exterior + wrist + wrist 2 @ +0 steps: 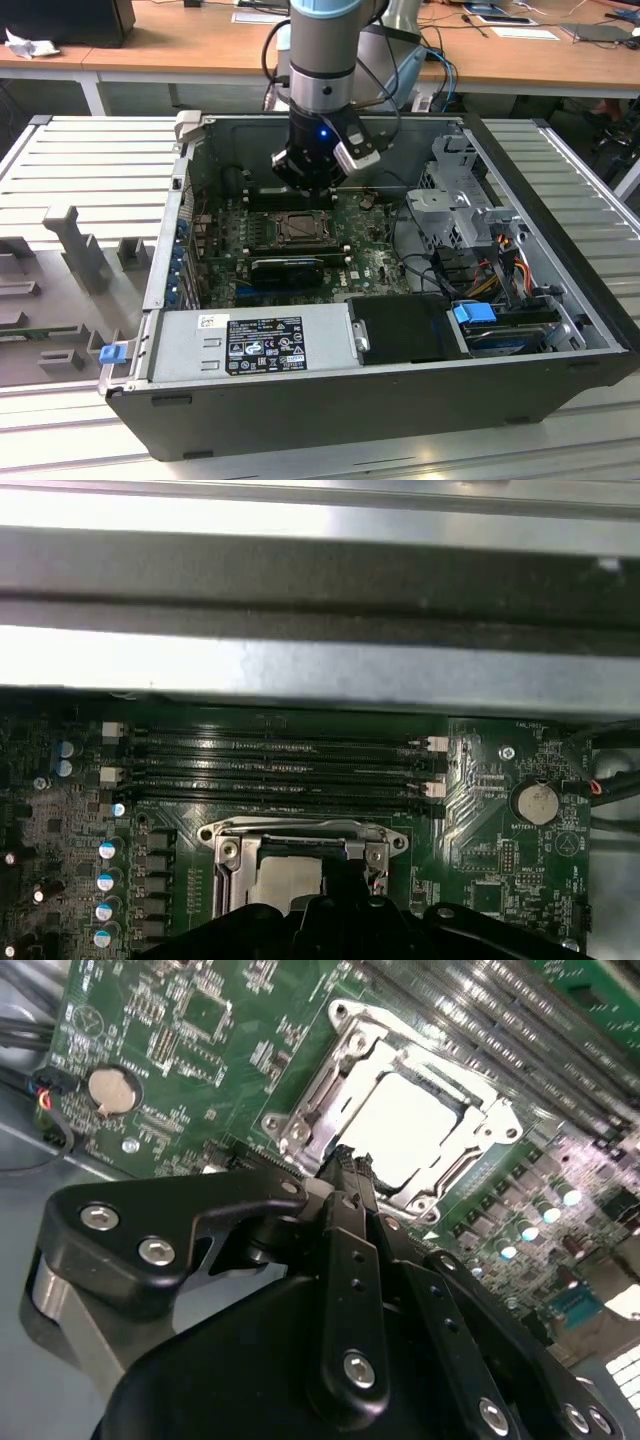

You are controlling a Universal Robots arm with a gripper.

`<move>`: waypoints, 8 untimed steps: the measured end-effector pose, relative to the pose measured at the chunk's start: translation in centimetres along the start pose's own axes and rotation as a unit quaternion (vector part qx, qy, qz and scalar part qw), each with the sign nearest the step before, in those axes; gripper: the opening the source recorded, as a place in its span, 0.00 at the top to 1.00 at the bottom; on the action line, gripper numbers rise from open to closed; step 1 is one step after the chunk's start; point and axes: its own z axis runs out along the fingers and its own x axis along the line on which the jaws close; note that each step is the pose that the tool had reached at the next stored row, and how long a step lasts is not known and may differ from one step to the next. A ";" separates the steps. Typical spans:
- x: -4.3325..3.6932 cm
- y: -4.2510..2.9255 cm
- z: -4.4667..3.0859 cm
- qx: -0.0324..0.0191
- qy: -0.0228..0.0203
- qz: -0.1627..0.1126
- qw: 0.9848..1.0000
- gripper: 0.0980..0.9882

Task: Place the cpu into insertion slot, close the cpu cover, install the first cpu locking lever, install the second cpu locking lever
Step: 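Install the second cpu locking lever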

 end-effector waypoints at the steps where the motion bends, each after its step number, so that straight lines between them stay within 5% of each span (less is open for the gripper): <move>1: 0.02 -0.41 -0.02 0.000 0.000 0.000 1.000 0.99; 8: 0.02 -0.92 -0.46 0.000 0.000 0.000 1.000 0.99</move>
